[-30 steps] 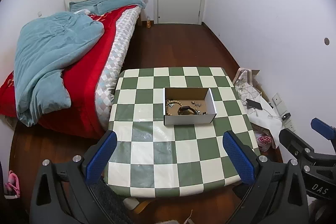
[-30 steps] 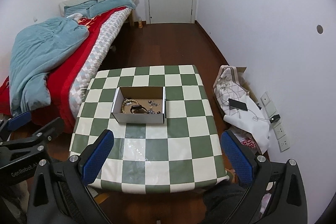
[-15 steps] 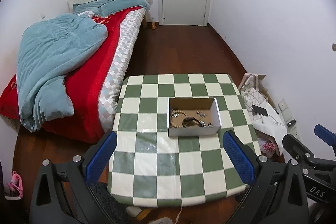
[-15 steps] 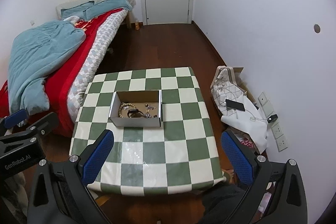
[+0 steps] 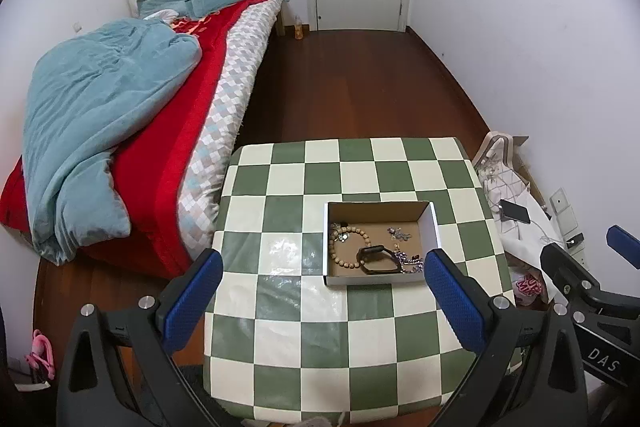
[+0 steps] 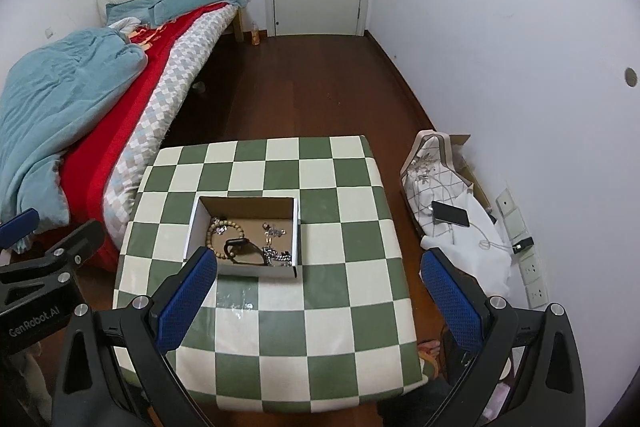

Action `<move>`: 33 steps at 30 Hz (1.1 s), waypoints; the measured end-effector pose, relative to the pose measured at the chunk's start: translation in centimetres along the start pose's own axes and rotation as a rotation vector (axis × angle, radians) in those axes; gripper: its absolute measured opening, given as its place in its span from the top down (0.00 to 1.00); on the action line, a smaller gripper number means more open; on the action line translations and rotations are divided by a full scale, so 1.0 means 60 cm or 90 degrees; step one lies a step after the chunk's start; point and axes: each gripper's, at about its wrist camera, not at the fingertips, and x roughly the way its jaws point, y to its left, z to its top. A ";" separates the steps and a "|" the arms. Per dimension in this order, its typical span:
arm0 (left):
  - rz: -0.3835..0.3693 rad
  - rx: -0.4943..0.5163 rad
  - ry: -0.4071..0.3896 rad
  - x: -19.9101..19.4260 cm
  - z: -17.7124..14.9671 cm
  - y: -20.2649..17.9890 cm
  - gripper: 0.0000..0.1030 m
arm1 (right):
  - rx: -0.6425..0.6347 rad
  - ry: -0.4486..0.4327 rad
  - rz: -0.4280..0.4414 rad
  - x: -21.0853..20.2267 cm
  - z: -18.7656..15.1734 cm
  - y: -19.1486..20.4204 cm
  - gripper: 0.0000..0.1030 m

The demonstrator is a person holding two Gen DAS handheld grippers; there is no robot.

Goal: Organize jewelry

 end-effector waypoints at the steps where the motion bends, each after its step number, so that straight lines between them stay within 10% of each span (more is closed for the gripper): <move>1: 0.000 -0.001 0.005 0.007 0.002 0.000 0.00 | -0.001 0.003 -0.004 0.008 0.004 0.001 0.00; 33: 0.006 -0.017 0.019 0.019 0.004 0.017 0.00 | -0.017 0.034 -0.006 0.059 0.027 0.019 0.00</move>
